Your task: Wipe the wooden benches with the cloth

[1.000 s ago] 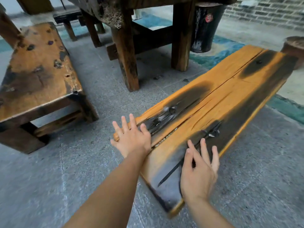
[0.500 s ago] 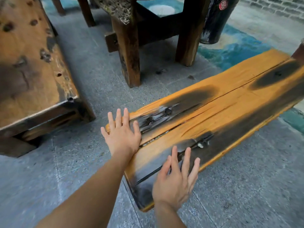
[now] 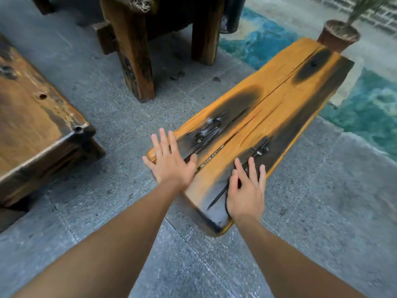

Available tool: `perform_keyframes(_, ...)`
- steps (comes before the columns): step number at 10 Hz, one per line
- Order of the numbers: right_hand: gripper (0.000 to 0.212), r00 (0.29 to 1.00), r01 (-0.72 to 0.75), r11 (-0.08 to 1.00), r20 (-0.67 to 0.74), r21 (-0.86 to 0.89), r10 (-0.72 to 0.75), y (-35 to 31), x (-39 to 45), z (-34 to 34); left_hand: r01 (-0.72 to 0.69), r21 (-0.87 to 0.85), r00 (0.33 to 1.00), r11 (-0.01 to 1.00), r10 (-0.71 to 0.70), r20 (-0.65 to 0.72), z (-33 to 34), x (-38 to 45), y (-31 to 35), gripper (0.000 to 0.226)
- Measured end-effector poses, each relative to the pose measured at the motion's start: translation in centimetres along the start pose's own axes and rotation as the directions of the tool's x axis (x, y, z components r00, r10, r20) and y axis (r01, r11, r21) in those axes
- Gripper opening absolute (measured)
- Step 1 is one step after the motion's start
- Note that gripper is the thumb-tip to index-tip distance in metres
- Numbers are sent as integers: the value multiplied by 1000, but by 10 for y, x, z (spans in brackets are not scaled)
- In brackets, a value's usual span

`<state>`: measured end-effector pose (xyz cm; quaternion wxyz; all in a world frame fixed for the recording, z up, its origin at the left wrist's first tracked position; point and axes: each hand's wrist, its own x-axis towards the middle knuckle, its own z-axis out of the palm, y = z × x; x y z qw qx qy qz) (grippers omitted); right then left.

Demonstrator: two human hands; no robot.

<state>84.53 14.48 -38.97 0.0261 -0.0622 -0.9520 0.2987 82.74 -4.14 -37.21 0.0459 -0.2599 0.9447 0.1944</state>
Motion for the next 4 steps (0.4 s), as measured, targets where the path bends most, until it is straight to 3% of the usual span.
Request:
perform_keyframes(1,55,993,30,991,119,-128,-14,4,0,-3,-213,84,976,973,207,68,-3,-14,-22,78)
perform_keyframes(2,80,930,72,990,367,-122,-22,6,12,-24,-259,66,946,964,239,220,-25,-28,-28,76)
perform_keyframes(3,75,812,-33,994,577,-104,87,-8,25,-69,-233,98,894,967,174,412,-59,-65,-26,79)
perform_keyframes(4,73,797,-21,987,594,-158,112,-23,13,-114,-236,77,850,969,167,499,-91,-113,-26,79)
